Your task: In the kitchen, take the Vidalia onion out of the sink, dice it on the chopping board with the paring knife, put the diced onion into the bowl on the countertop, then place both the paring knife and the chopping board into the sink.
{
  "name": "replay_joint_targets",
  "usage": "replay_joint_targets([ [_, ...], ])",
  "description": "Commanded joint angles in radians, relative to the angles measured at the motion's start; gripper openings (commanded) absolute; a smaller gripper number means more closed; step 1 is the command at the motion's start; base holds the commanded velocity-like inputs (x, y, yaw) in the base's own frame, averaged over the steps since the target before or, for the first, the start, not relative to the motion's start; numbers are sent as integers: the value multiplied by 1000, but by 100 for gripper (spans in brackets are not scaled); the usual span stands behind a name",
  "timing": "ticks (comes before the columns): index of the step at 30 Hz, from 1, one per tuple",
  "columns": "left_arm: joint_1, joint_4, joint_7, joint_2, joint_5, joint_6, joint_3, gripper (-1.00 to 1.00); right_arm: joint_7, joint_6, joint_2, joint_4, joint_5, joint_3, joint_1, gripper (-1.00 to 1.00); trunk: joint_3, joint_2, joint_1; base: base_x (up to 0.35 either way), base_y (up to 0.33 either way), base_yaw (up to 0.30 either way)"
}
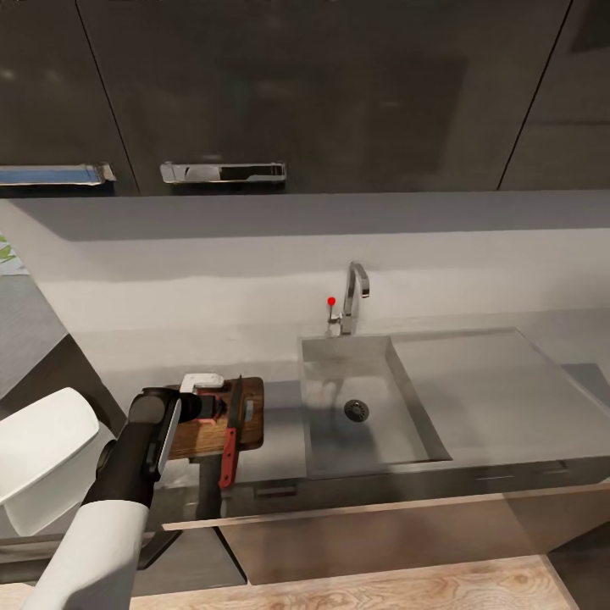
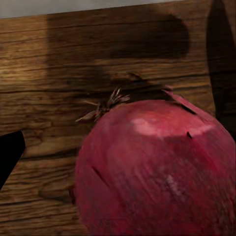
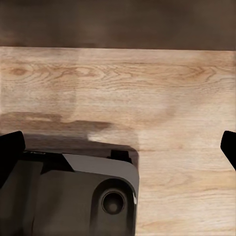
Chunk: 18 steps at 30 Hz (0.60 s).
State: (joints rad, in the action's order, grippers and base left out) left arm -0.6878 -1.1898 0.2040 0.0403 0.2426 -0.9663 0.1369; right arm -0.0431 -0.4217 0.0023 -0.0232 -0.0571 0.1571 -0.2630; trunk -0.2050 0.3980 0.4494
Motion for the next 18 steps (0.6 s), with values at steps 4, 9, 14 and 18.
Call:
replay_joint_targets([
  [4, -1, 3, 10, 1, 10, -3, 3, 100, -4, -3, 0, 1, -6, 9, -1, 100, -2, 2, 1, 0, 0, 0],
  [9, -1, 12, 10, 1, 10, -3, 3, 100, -4, -3, 1, 1, -6, 9, -1, 100, -2, 2, 1, 0, 0, 0],
  [14, -1, 12, 10, 1, 11, -3, 3, 100, -4, -3, 0, 1, -6, 9, -1, 100, -2, 2, 1, 0, 0, 0],
  [18, -1, 8, 10, 1, 12, -3, 4, 100, -4, -3, 1, 1, -6, 9, -1, 100, -2, 2, 1, 0, 0, 0],
])
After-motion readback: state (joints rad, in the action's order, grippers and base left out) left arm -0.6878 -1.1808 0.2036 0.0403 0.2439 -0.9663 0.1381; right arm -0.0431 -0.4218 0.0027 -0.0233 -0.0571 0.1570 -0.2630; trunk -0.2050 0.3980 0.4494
